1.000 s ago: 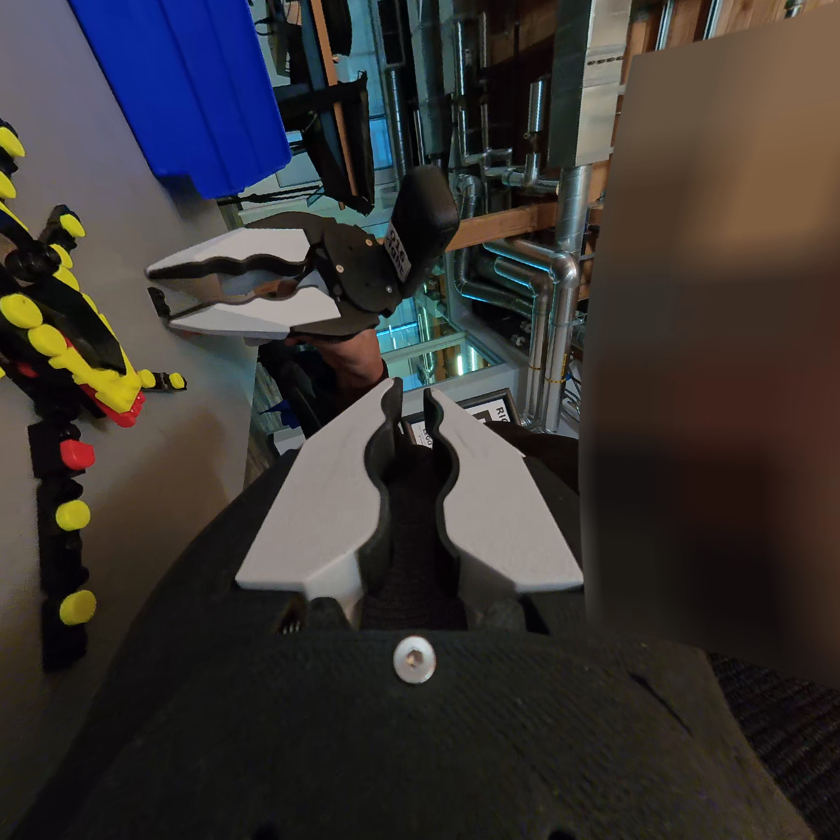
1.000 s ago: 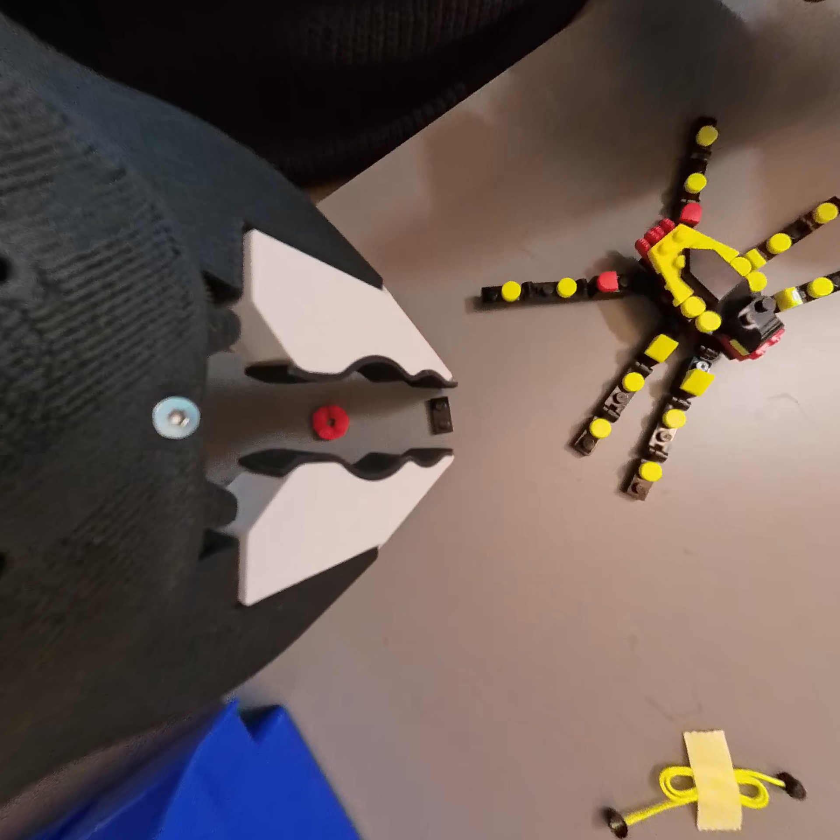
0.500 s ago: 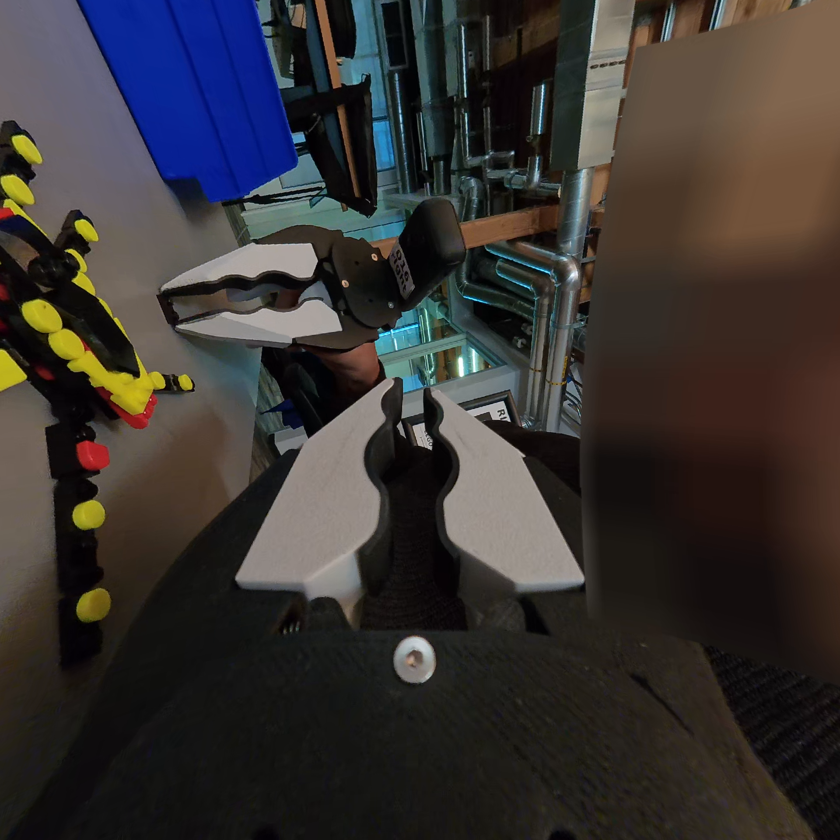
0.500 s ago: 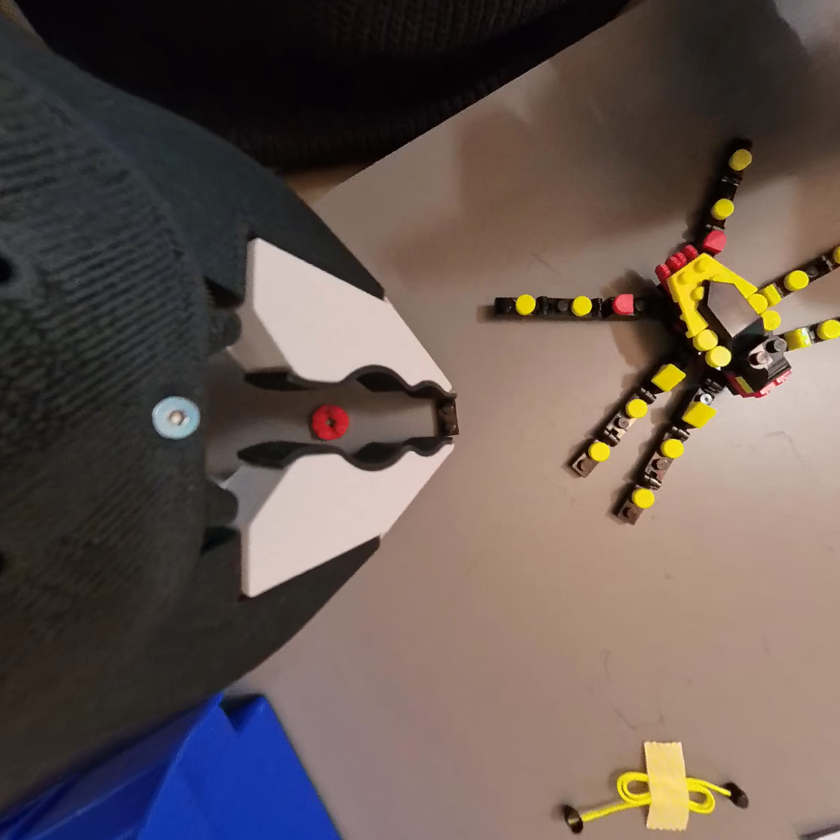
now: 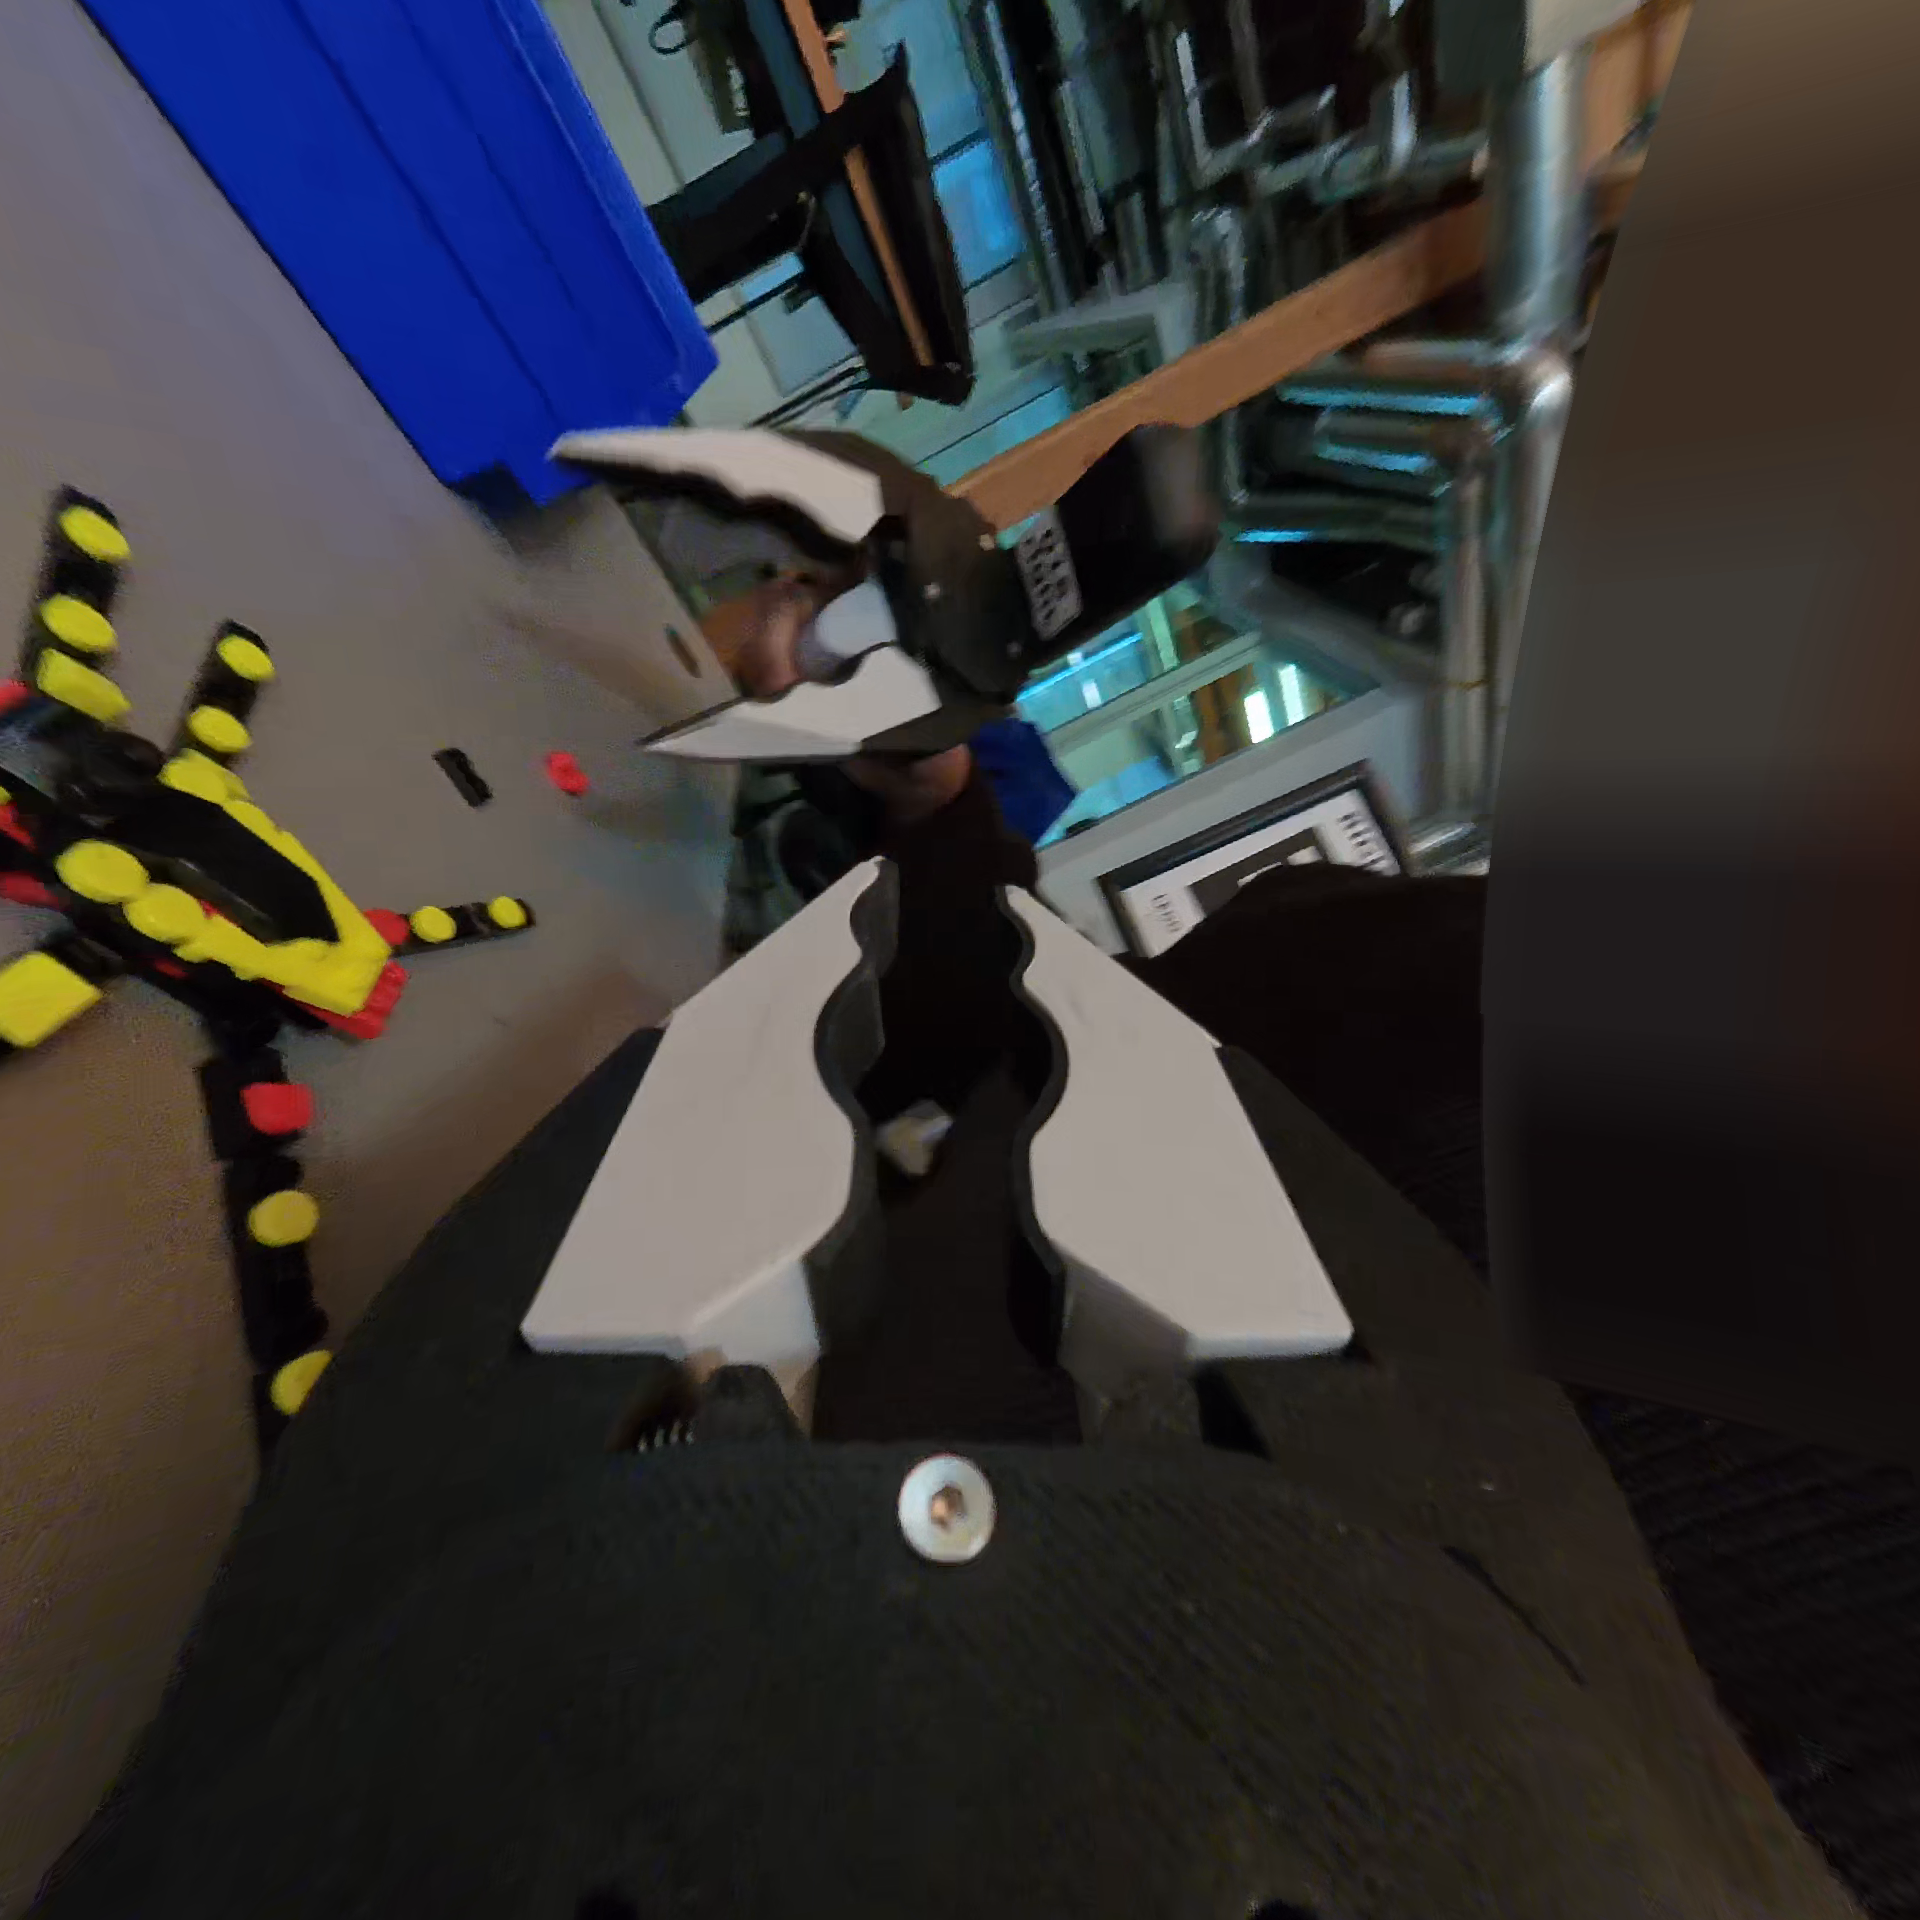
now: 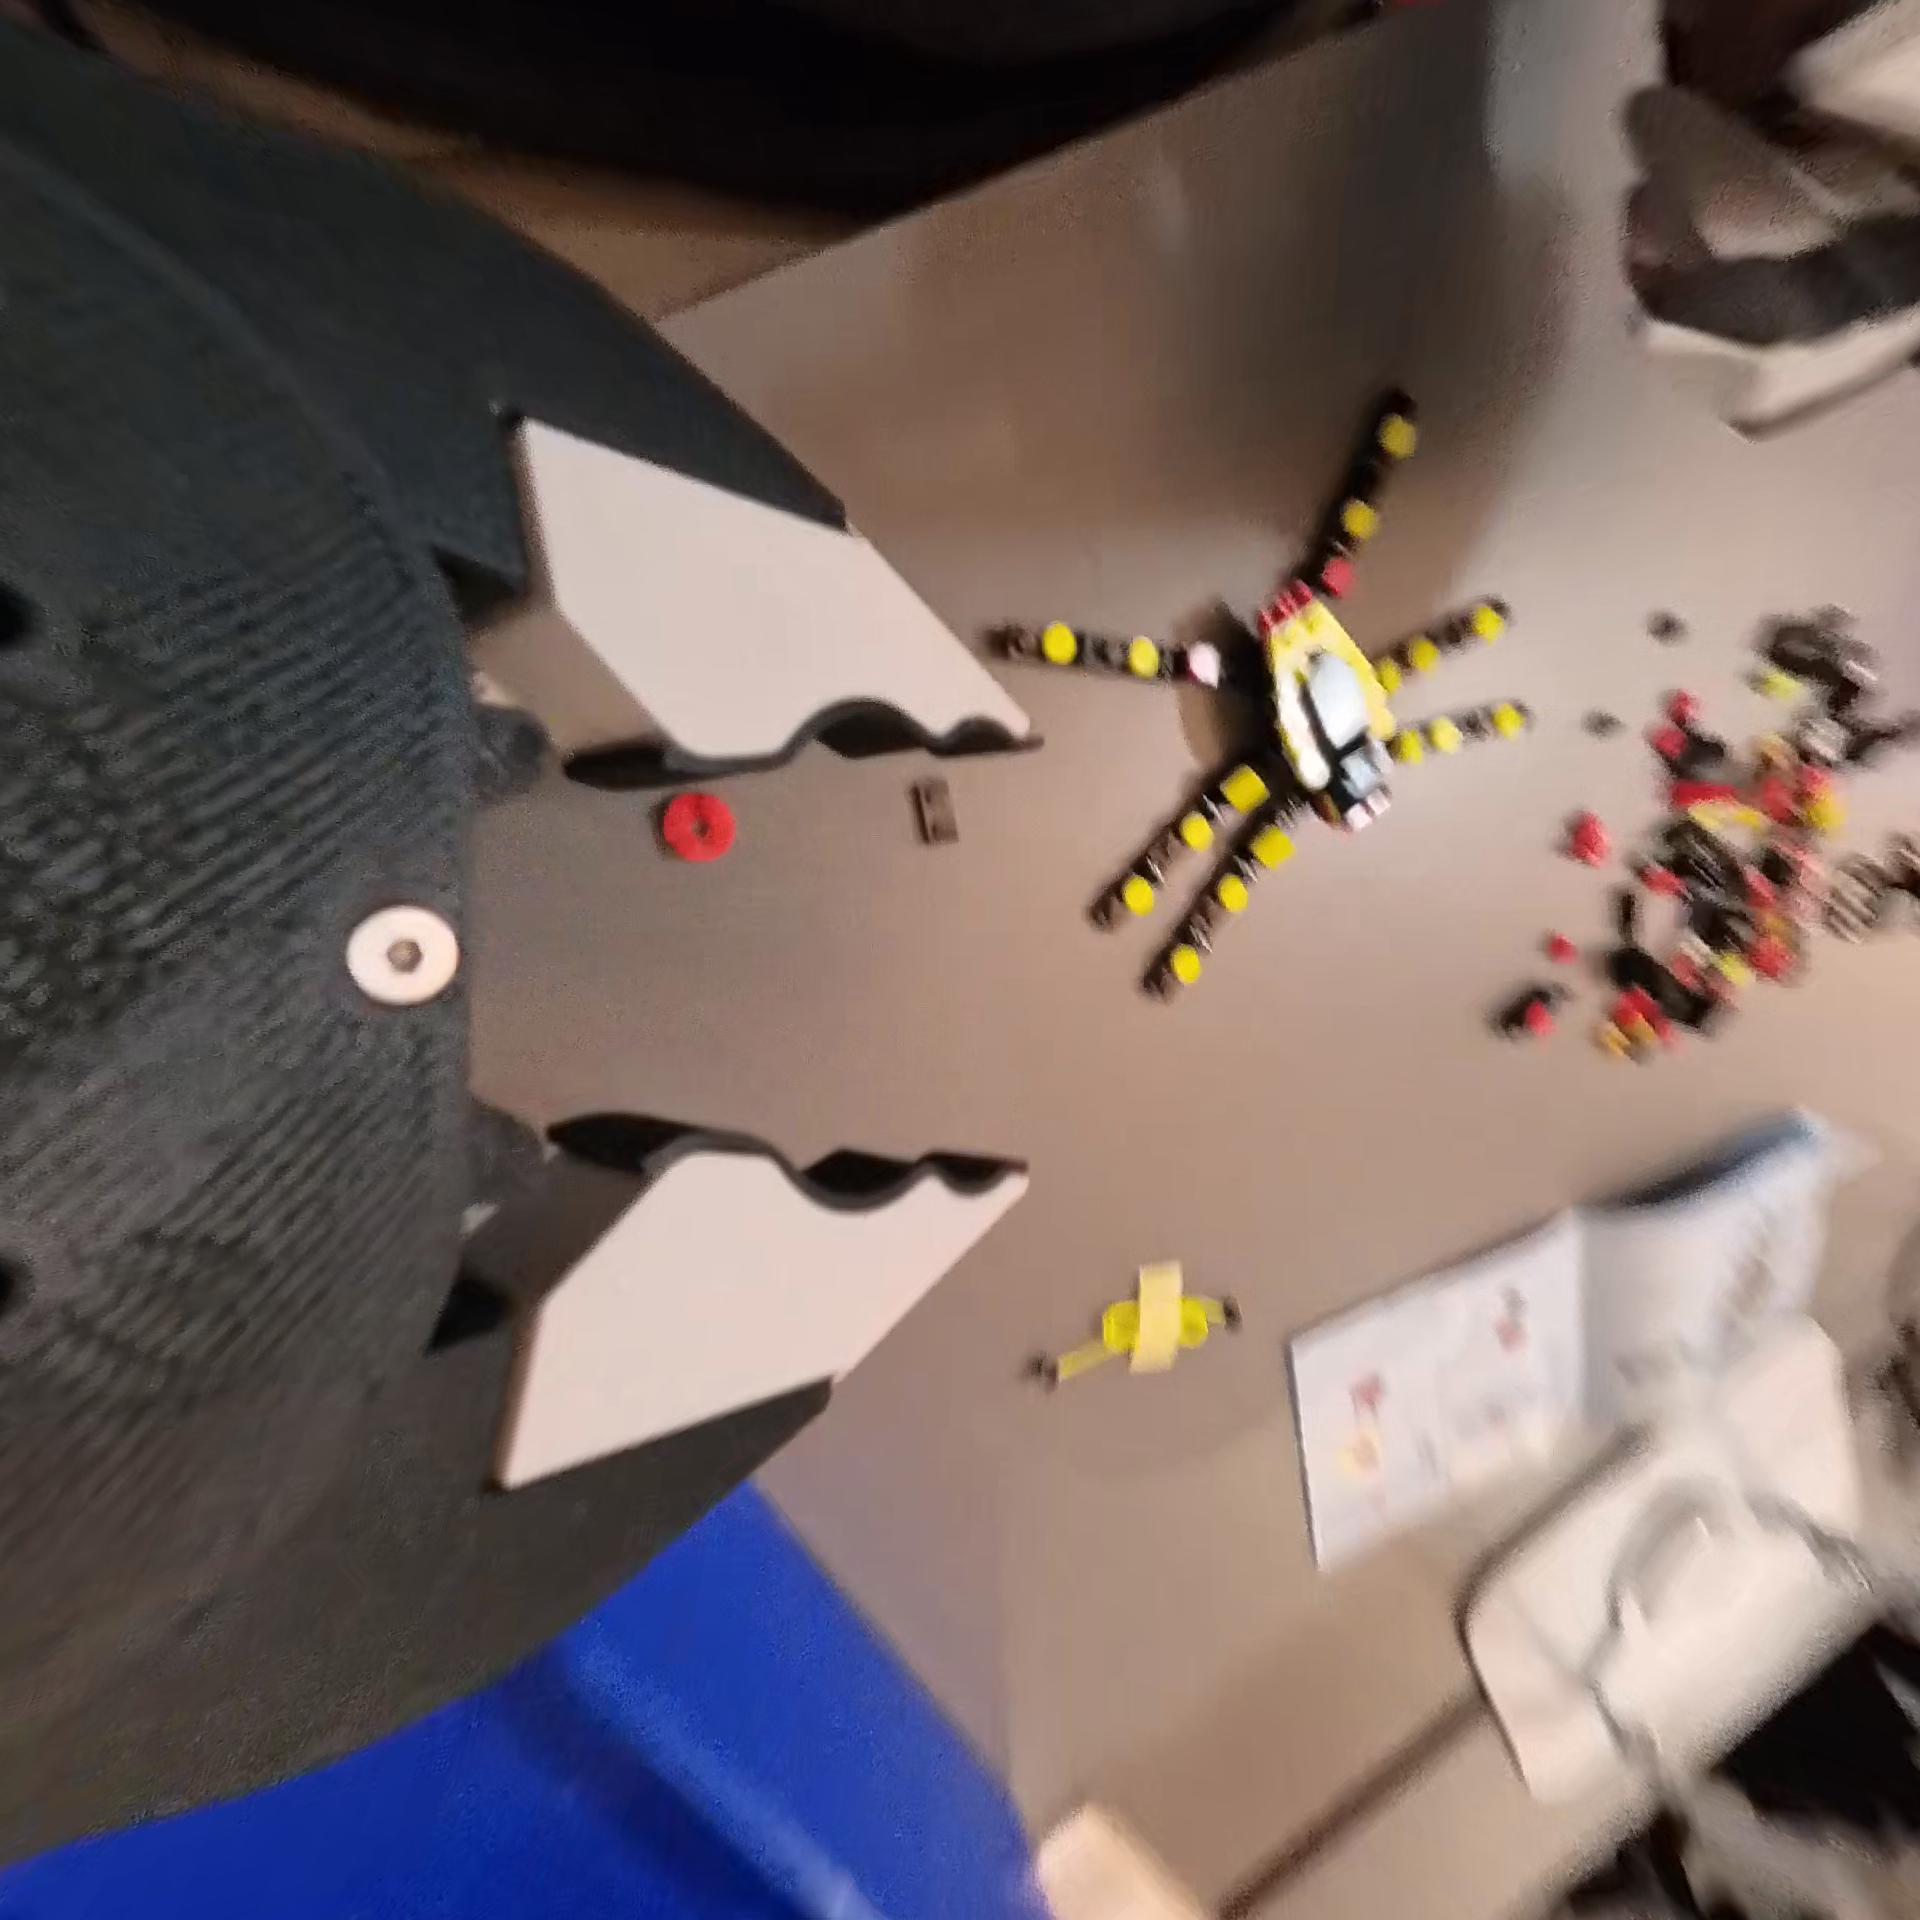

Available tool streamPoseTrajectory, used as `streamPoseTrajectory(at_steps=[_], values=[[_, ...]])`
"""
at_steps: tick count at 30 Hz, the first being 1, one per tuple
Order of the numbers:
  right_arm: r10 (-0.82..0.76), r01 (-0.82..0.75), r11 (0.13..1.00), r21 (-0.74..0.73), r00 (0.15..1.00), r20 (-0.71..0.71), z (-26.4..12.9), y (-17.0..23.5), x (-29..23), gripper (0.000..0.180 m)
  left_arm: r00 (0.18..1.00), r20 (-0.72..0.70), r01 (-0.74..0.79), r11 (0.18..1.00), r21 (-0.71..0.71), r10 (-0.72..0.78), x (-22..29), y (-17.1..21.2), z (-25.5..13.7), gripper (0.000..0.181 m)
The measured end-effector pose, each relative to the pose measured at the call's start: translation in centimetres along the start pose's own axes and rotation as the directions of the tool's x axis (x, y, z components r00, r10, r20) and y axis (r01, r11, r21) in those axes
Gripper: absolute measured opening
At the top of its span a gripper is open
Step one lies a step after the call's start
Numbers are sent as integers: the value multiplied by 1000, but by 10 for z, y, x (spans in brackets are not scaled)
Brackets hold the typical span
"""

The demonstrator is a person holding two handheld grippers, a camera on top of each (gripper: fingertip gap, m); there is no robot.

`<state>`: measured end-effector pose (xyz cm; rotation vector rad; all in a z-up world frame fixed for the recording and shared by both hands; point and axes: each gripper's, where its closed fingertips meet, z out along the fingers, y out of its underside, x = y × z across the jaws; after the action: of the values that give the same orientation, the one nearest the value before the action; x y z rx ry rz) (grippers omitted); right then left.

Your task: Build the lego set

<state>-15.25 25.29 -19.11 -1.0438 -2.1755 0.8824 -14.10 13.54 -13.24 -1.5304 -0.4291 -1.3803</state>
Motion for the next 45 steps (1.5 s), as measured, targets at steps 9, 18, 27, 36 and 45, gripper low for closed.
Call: streamPoseTrajectory(at_steps=[9,18,27,36,45], values=[[156,-163,970,-178,986,-54,-40,52,-4,21,943,226,-234,969,-74,245,-13,2,-15,15],[196,-144,928,-344,973,121,-18,72,-29,29,950,231,-192,976,-103,211,-22,12,-13,14],[63,46,880,-472,975,211,-11,82,-31,19,963,204,-160,982,-99,177,-21,13,-14,14],[27,99,861,-499,971,238,-9,81,-31,14,970,183,-144,986,-88,158,-19,10,-15,14],[252,-188,825,-533,967,48,-20,82,-29,29,973,178,-133,989,-72,144,-19,7,-17,14]])
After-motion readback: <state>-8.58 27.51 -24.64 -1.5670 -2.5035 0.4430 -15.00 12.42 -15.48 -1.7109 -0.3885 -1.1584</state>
